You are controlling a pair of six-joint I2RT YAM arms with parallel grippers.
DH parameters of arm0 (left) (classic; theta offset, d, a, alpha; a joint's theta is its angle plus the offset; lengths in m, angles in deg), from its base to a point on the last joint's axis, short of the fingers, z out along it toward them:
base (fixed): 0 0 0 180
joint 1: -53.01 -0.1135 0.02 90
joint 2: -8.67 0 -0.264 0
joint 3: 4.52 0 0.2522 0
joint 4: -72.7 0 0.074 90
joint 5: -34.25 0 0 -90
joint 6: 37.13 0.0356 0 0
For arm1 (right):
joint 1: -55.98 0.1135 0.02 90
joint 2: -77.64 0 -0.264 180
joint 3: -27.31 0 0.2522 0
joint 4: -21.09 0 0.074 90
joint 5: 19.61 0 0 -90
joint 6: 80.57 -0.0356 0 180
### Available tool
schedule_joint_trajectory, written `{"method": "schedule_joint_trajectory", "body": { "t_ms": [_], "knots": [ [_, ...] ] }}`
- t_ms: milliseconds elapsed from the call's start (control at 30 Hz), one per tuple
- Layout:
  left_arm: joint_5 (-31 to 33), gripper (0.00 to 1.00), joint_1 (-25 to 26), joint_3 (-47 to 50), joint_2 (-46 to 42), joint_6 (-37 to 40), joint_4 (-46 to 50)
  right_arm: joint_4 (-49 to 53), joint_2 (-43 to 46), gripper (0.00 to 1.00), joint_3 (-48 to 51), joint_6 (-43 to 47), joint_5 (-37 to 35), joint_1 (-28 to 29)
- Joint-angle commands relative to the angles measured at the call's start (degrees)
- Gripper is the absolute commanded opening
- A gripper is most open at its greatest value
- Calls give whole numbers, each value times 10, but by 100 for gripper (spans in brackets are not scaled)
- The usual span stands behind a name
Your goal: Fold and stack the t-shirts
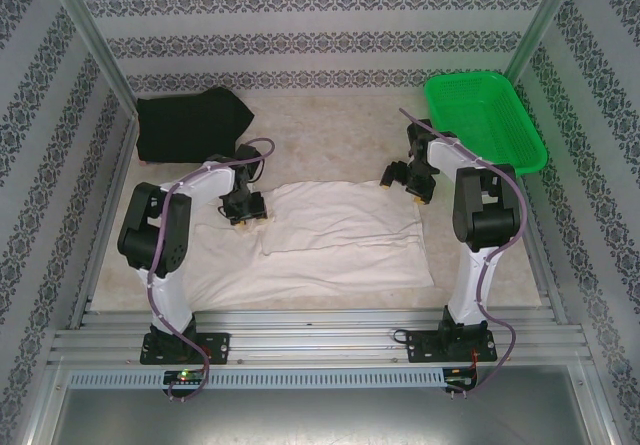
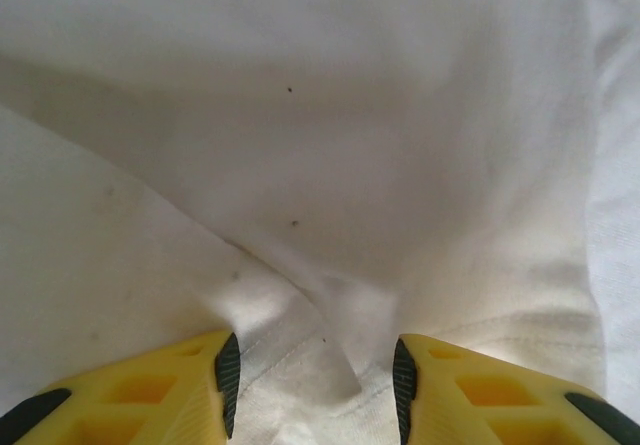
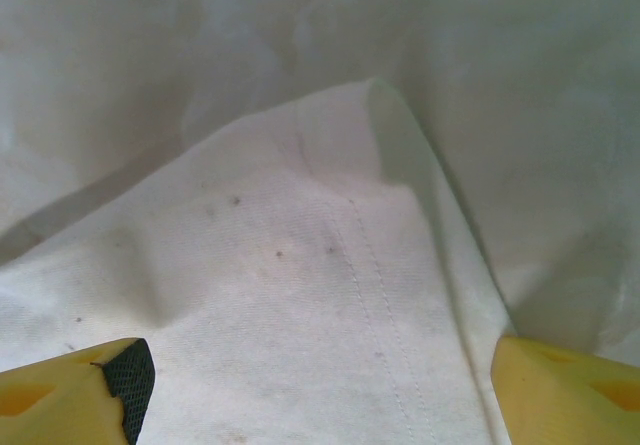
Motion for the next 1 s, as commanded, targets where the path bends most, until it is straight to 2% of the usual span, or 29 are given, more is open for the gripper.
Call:
{"method": "schedule_joint_trajectory", "body": {
  "t_ms": [0,67,233,433,667,967],
  "knots": [
    [19,43,8,-16,11,9,5,1,21,88,7,10,9,-4],
    [22,40,8,-16,10,9,6,0,21,88,8,10,9,-4],
    [21,23,8,-14,5,6,2,0,19,88,9,12,10,-4],
    [26,10,8,-9,-2,6,7,1,17,88,4,15,13,-6],
    [53,1,7,-5,-56,12,36,4,16,88,1,18,15,-11],
    [55,1,-21,-18,-161,-4,57,-1,-6,88,-38,0,16,-24]
  ]
}}
